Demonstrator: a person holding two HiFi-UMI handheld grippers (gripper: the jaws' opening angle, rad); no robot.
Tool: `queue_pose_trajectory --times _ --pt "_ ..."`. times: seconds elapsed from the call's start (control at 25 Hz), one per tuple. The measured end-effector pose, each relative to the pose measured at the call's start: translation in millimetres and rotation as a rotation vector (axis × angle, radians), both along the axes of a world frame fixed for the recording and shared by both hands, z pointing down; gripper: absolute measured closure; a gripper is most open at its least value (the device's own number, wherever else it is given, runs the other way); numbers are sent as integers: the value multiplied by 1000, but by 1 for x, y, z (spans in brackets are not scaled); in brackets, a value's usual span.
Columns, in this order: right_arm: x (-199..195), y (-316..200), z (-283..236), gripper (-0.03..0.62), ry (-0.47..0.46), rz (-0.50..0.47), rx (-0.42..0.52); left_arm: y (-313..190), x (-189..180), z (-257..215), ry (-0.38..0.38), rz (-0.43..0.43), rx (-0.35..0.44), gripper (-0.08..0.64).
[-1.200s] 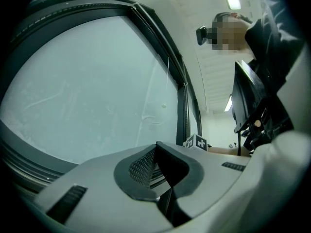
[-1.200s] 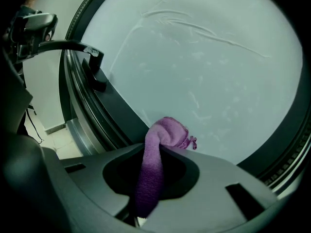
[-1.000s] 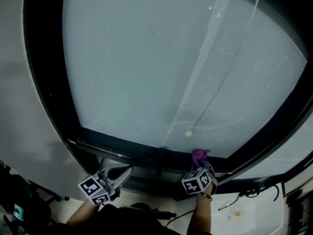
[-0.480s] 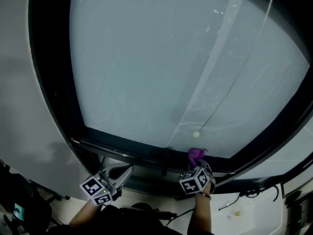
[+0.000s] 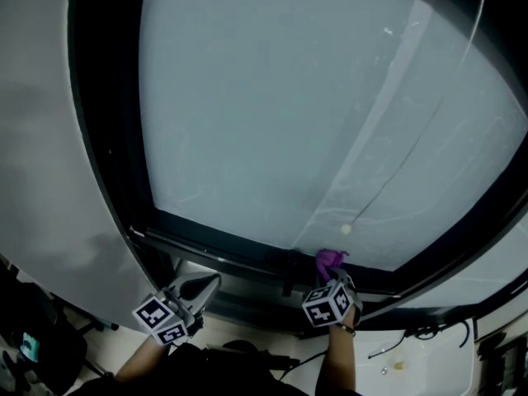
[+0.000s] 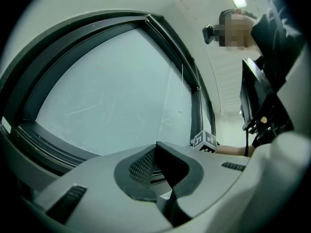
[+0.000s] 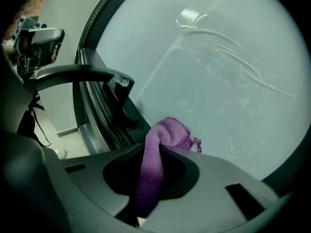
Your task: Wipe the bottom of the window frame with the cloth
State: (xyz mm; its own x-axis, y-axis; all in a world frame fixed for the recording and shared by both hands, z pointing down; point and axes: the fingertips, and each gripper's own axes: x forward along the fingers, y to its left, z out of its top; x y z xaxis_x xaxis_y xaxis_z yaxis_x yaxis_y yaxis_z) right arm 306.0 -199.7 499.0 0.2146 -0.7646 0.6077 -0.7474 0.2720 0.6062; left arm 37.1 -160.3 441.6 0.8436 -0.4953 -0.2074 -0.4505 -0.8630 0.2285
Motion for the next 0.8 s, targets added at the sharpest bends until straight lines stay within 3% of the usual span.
queue_pose_trajectory --times 0.28,0.8 --pt "-23 -6 -1 526 -33 -43 8 3 -2 1 1 -8 -5 568" --pt "-45 -10 -16 526 -301 -60 99 8 -10 3 -9 -25 -11 568"
